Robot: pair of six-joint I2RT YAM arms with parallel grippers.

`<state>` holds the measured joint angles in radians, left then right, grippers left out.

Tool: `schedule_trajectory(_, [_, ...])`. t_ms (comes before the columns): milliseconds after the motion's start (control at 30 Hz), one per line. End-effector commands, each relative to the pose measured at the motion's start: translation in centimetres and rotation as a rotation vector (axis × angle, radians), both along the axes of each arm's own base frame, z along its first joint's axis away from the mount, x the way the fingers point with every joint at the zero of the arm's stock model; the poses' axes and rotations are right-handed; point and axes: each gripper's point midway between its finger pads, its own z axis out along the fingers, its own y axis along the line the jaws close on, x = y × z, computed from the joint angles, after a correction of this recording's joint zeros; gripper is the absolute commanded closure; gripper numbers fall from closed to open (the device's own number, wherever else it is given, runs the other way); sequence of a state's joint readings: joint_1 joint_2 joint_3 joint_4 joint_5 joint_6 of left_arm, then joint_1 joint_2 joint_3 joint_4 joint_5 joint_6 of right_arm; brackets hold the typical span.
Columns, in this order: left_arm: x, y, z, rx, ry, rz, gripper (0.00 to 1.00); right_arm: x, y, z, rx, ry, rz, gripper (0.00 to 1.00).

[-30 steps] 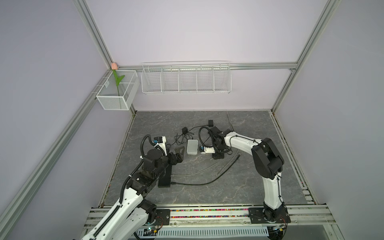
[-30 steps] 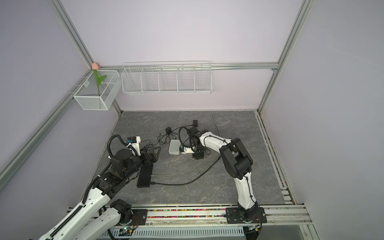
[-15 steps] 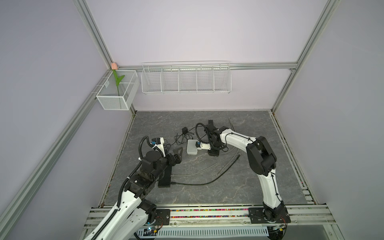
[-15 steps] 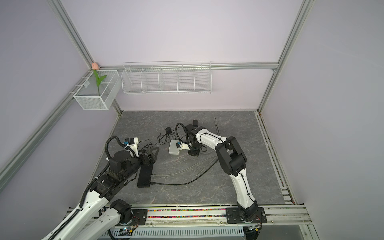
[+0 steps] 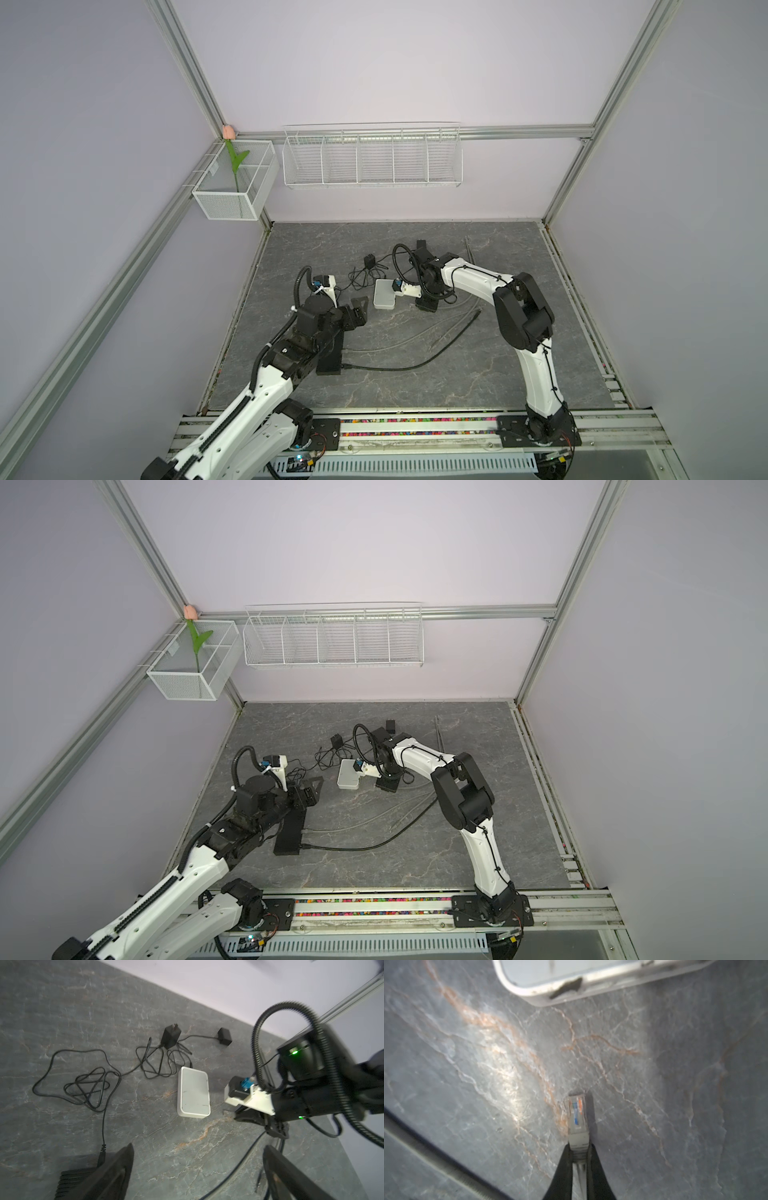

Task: Insert the plug into the switch port
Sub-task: 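Carry the grey cable plug to the router's port while left grips the router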

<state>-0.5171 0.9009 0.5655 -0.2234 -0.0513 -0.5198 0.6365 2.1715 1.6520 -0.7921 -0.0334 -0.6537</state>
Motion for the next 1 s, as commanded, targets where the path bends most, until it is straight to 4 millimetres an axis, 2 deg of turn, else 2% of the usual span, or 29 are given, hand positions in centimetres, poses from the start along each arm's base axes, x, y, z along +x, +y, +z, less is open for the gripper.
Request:
schedule_trajectory(0, [1.4,-0.5,-1.3,0.044,0.052,0.003,0.07,1.2,-0.6,0.9,0.018,-0.041,-0.062,0.93])
schedule_trajectory(67, [2.5,-0.9,-2.0,0.061,0.07,0.002,0.11,1.3,-0.4,1.1,0.026,-0.037,-0.064,0.93])
schedule_trajectory(200, [4.4,-2.1,-2.6,0.057,0.086,-0.021,0.13,1.6,-0.2,1.1,0.034,-0.042,-0.069,0.93])
schedule_trajectory(533, [10.3,-3.8,-6.0,0.019,0.224,-0.031,0.25,4.3,0.7,2.4,0.073,-0.011,-0.232,0.92])
schedule_trajectory(667, [12.3,-5.0,-7.5,0.039,0.3,-0.059,0.28,4.9,1.3,3.0,0.108,0.005,-0.232,0.93])
schedule_trajectory(800, [13.7,-5.8,-8.6,0.033,0.329,-0.063,0.3,5.2,1.5,3.3,0.123,-0.004,-0.191,0.93])
schedule_trajectory(867, [14.3,-5.7,-9.1,0.046,0.341,-0.056,0.31,4.4,1.7,3.3,0.126,-0.002,-0.115,0.93])
schedule_trajectory(967, [14.6,-5.7,-9.7,0.06,0.349,-0.049,0.32,4.9,1.2,3.6,0.105,-0.053,-0.128,0.93])
